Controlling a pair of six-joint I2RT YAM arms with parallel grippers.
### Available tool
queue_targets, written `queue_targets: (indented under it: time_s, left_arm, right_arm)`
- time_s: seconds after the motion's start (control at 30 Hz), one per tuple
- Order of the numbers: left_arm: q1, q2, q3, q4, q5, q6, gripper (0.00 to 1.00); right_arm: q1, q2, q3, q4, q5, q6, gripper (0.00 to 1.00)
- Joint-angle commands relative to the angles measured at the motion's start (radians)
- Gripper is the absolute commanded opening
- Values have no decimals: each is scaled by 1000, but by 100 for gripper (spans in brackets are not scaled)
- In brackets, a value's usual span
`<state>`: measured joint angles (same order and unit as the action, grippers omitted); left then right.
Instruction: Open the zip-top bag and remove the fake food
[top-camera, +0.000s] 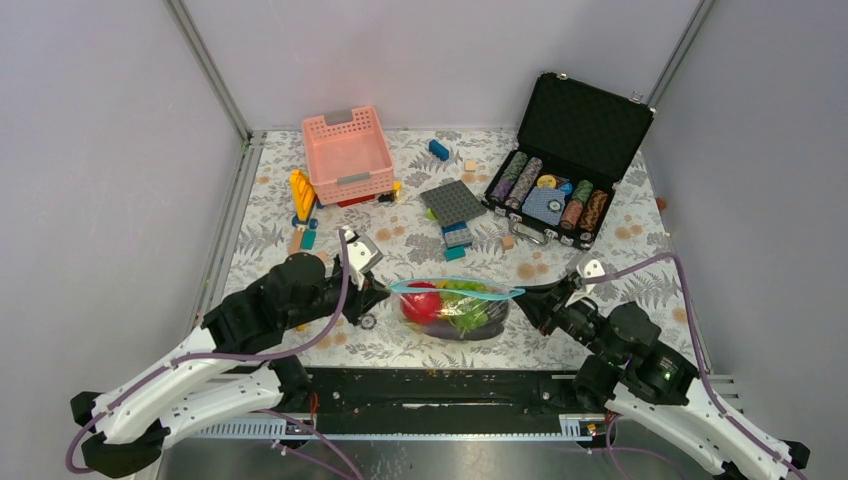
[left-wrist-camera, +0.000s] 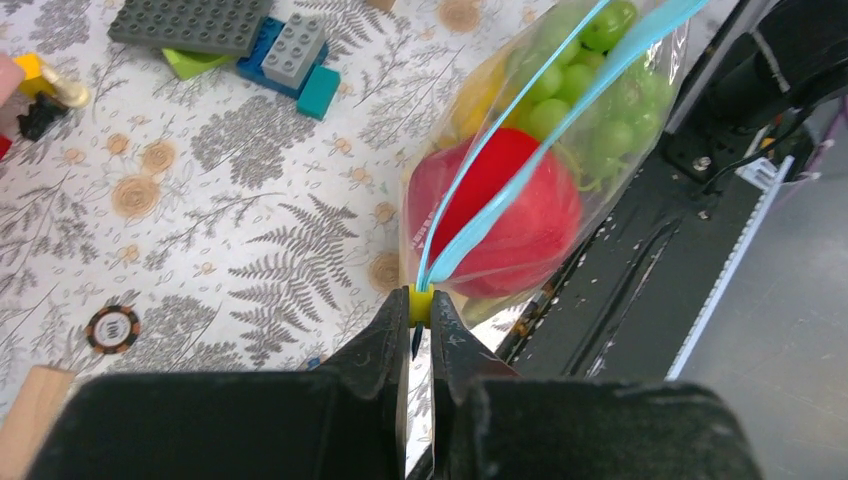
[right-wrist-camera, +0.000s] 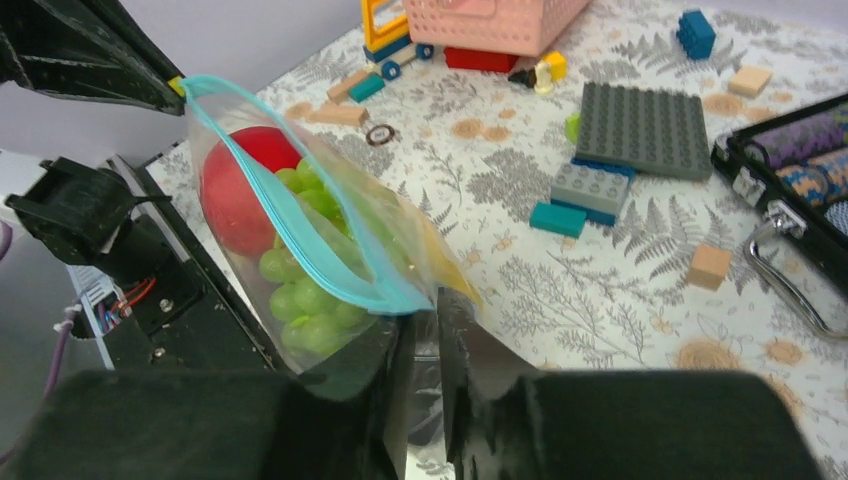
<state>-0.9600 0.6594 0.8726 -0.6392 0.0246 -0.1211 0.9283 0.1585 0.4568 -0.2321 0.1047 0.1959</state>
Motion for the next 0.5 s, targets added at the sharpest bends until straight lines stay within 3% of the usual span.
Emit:
queue_targets:
  time_s: [0.0, 0.07, 0.2, 0.47]
  left_arm:
    - [20, 0, 12, 3, -40, 65, 0]
    - [20, 9, 19, 60, 28, 105, 0]
    - [20, 50, 43, 182, 154, 185, 0]
    - [19, 169, 135, 233, 263, 332, 0]
  right_arm:
    - [-14, 50, 82, -32, -7, -66, 33]
    - [-14, 78, 109, -50, -48, -87, 48]
    - [-15, 142, 183, -79, -135, -113, 63]
    - [-14, 273, 400, -200, -265, -117, 71]
